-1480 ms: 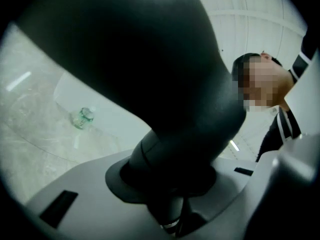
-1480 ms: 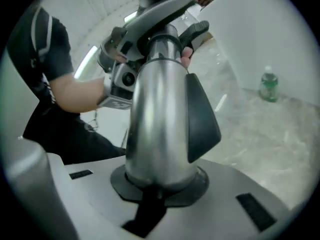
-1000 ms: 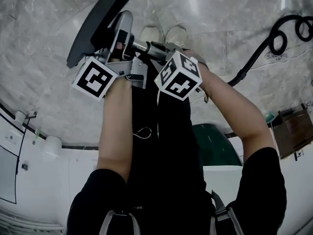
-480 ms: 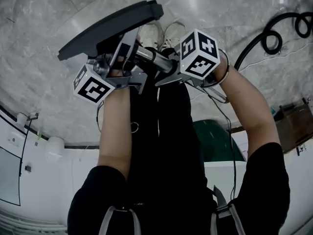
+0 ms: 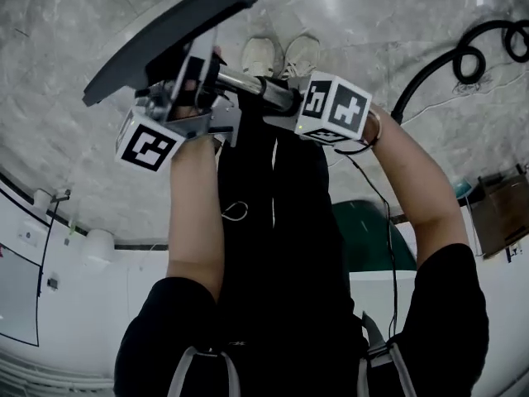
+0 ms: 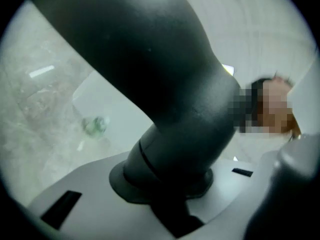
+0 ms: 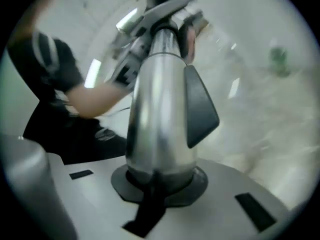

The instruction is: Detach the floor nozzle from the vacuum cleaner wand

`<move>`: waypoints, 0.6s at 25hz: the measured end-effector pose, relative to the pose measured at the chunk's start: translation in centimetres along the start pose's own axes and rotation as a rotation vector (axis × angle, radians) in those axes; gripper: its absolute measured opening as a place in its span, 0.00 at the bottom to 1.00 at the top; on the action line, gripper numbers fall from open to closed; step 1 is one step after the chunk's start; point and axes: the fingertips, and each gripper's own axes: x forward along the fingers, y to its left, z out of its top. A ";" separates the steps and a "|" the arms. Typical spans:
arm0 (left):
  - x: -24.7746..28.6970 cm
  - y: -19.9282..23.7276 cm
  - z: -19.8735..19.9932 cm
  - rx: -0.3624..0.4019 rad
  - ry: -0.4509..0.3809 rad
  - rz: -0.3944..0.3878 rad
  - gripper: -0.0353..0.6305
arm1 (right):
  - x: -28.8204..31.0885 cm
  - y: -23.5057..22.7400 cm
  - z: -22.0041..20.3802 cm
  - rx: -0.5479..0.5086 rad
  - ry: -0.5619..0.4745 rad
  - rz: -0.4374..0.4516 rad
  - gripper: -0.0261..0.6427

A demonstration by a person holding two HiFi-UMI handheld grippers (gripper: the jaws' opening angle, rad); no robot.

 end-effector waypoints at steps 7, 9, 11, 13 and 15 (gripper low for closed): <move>0.1 2.2 8.3 -0.001 -0.029 -0.004 0.20 | 0.2 -1.3 -13.4 -0.098 0.256 -0.290 0.12; 0.0 3.0 5.7 -0.026 0.002 0.023 0.20 | -0.5 -3.5 -11.9 -0.288 0.261 -0.417 0.12; 0.5 3.5 2.4 -0.049 0.049 0.051 0.20 | -1.3 -5.2 -11.0 -0.390 0.289 -0.480 0.12; 1.1 3.7 -0.5 -0.053 0.106 0.075 0.20 | -2.7 -7.0 -10.5 -0.381 0.306 -0.515 0.12; 1.7 3.7 -2.0 -0.058 0.145 0.086 0.20 | -4.4 -8.5 -9.4 -0.320 0.269 -0.544 0.12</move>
